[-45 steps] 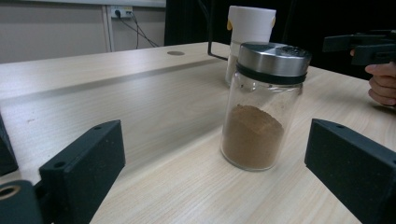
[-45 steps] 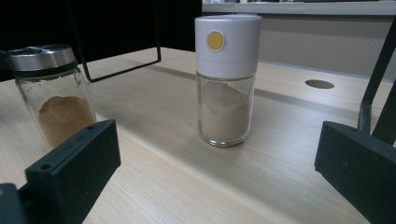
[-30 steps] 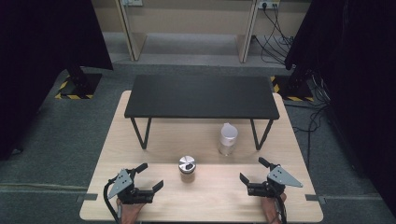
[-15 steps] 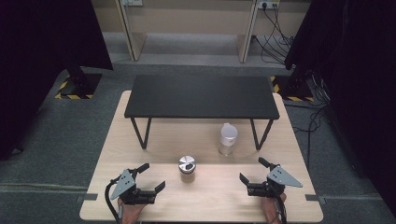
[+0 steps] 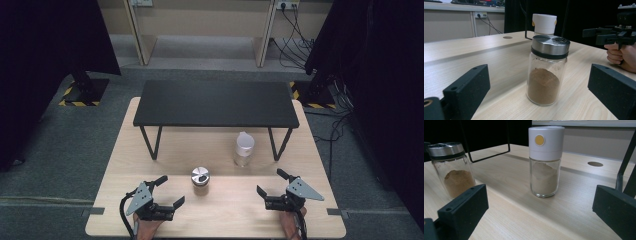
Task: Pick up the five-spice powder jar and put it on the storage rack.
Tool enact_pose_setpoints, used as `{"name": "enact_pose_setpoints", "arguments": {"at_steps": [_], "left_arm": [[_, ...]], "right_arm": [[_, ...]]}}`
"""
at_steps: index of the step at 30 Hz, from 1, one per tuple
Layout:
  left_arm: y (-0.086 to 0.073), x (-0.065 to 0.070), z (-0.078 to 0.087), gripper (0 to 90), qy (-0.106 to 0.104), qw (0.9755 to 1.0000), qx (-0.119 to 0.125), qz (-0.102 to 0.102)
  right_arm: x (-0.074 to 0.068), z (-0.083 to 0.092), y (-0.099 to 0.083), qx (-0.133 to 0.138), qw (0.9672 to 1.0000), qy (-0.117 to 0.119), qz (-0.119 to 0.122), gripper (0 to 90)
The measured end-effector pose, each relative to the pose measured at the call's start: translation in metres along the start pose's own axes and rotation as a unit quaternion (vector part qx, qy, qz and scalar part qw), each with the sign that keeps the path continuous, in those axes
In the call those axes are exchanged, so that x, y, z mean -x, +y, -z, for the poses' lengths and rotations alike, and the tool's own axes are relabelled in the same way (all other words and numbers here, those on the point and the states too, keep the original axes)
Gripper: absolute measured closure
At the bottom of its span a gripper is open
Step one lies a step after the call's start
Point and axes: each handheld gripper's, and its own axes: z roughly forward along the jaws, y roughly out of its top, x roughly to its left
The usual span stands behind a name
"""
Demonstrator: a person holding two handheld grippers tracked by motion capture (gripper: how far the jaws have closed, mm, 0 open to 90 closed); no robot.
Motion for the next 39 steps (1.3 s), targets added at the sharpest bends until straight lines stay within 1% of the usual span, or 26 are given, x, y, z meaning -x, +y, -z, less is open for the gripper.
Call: {"name": "enact_pose_setpoints", "arguments": {"at_steps": [5, 8, 10, 12, 14, 17, 18, 22, 24, 28, 36, 39], "left_arm": [[0.001, 0.002, -0.007, 2.6, -0.003, 1.0, -0.001, 0.003], [0.002, 0.006, -0.017, 2.6, -0.011, 0.9999, 0.0, 0.003], [0.005, 0.009, -0.023, 2.6, -0.013, 0.9999, -0.004, -0.006], [0.006, 0.011, -0.026, 2.6, -0.014, 0.9999, -0.004, -0.008], [0.009, 0.014, -0.034, 2.6, -0.016, 0.9997, -0.008, -0.015], [0.01, 0.014, -0.039, 2.6, -0.017, 0.9996, -0.011, -0.018], [0.011, 0.014, -0.043, 2.5, -0.018, 0.9996, -0.014, -0.017], [0.014, 0.014, -0.05, 2.5, -0.016, 0.9995, -0.021, -0.016], [0.018, 0.014, -0.056, 2.5, -0.016, 0.9993, -0.029, -0.017], [0.019, 0.014, -0.06, 2.5, -0.016, 0.9992, -0.031, -0.02], [0.024, 0.015, -0.071, 3.6, -0.014, 0.9985, -0.049, -0.019], [0.024, 0.012, -0.077, 4.0, -0.016, 0.9981, -0.059, -0.009]], "right_arm": [[0.0, 0.0, 0.0, -0.001, 1.0, 0.0, 0.0, 0.2], [0.0, 0.0, 0.0, -0.002, 1.0, 0.0, -0.001, 0.3], [-0.001, 0.0, 0.001, -0.002, 1.0, 0.0, 0.001, 0.3], [-0.001, 0.0, 0.001, -0.002, 1.0, 0.0, 0.002, 0.3], [-0.001, -0.001, 0.001, -0.003, 1.0, 0.0, 0.003, 0.3], [-0.001, -0.001, 0.001, -0.003, 1.0, 0.001, 0.003, 0.3], [-0.001, -0.001, 0.001, -0.003, 1.0, 0.001, 0.003, 0.3], [-0.001, -0.001, 0.001, -0.003, 1.0, 0.002, 0.004, 0.3], [-0.001, -0.001, 0.001, -0.004, 1.0, 0.002, 0.004, 0.3], [-0.001, 0.0, 0.001, -0.003, 1.0, 0.001, 0.003, 0.3], [-0.001, -0.001, 0.001, -0.004, 1.0, 0.001, 0.003, 0.3], [-0.001, 0.0, 0.001, -0.003, 1.0, 0.001, 0.003, 0.3]]}}
